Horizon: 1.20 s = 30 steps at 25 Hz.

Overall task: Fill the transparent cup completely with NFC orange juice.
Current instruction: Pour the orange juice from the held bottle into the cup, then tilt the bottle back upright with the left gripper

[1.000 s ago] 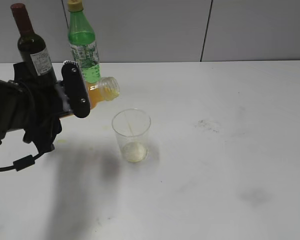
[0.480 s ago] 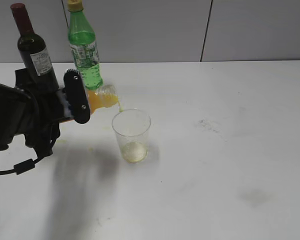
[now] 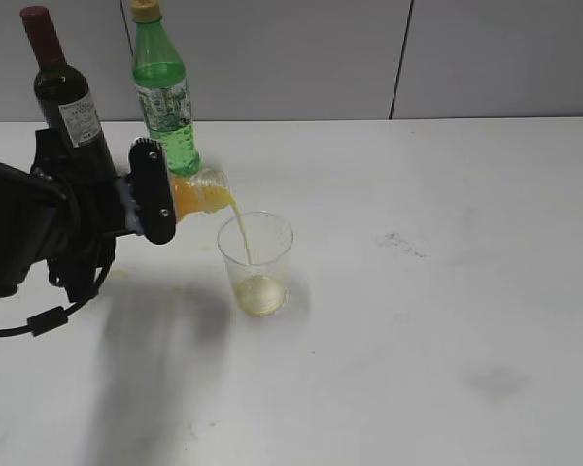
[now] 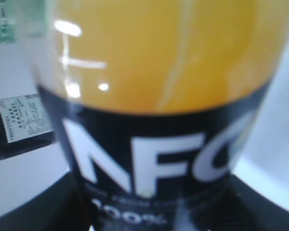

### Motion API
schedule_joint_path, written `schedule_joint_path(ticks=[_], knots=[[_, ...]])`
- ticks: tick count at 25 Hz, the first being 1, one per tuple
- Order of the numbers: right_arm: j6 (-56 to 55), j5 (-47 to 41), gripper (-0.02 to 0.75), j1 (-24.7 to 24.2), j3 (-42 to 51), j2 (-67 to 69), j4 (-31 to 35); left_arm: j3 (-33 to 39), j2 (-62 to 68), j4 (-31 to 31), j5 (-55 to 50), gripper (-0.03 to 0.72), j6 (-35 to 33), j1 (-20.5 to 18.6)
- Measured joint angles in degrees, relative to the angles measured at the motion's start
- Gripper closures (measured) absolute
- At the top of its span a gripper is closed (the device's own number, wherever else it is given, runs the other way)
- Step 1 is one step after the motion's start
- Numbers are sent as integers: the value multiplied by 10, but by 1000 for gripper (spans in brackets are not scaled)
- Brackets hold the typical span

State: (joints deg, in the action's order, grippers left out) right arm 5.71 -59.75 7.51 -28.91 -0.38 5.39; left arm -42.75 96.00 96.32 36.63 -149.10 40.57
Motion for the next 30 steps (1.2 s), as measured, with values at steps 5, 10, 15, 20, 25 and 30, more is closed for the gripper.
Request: schedule_joint_path(ticks=[5, 10, 15, 20, 25, 30], knots=[[0, 0, 234, 0, 0, 0, 0, 0, 0, -19, 3, 207, 0, 0], [0, 0, 234, 0, 0, 0, 0, 0, 0, -42, 14, 207, 0, 0], [0, 0, 234, 0, 0, 0, 0, 0, 0, -79, 28, 207, 0, 0], [0, 0, 234, 0, 0, 0, 0, 0, 0, -99, 41, 207, 0, 0], [0, 0, 234, 0, 0, 0, 0, 0, 0, -137, 56, 207, 0, 0], [0, 0, 235, 0, 0, 0, 0, 0, 0, -146, 71, 207, 0, 0]])
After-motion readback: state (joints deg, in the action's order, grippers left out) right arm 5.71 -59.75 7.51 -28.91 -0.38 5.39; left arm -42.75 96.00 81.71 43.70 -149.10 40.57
